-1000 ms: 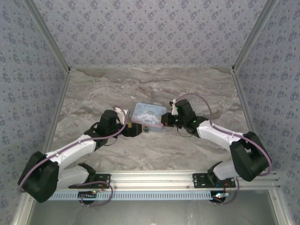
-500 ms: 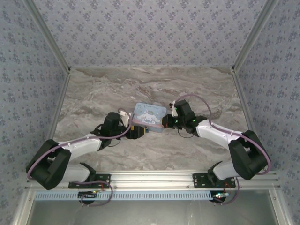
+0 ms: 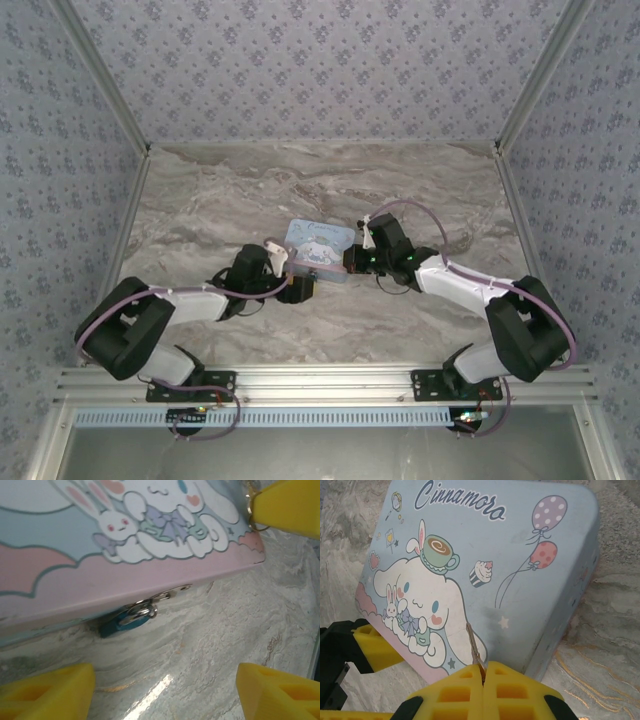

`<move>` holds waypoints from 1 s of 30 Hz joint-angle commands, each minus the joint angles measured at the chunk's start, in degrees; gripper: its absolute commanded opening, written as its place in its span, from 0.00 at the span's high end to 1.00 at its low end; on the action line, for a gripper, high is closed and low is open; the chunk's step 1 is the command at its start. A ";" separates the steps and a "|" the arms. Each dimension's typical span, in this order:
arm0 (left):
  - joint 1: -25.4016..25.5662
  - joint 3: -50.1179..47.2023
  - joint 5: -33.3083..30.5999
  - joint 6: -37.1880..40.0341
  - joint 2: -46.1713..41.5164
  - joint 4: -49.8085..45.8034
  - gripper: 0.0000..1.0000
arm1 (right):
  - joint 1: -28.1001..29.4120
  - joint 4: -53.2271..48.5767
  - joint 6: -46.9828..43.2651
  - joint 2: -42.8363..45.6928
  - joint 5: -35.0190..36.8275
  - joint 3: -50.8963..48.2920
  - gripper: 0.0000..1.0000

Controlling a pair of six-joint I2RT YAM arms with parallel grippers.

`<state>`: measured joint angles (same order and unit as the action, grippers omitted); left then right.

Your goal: Unlock a padlock with a key

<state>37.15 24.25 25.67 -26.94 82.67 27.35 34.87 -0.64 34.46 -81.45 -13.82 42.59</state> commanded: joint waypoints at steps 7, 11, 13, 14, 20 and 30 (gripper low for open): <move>0.42 1.33 -4.55 1.72 5.63 8.02 0.32 | 1.62 -3.89 -0.74 -2.31 3.95 0.16 1.00; 0.46 3.50 -2.97 1.92 8.10 7.47 0.34 | 2.21 -4.17 -0.49 -2.49 4.51 0.25 1.00; 0.47 3.89 -2.95 1.93 8.61 7.95 0.34 | 2.41 -3.84 -0.52 -2.57 4.63 0.11 1.00; 0.49 3.87 -2.95 1.81 9.03 8.82 0.35 | 2.54 -3.70 -0.36 -2.63 4.84 -0.04 1.00; 0.72 6.86 -0.65 0.70 13.32 10.64 0.39 | 2.63 -4.29 -0.59 -3.38 4.84 0.33 1.00; 1.29 9.50 -0.32 -0.29 16.46 12.85 0.48 | 3.52 -4.21 0.17 -3.27 6.33 -0.49 1.00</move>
<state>37.69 32.12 23.59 -26.68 98.43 36.58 37.67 0.84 34.50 -82.78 -9.58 43.42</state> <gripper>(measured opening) 0.522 0.061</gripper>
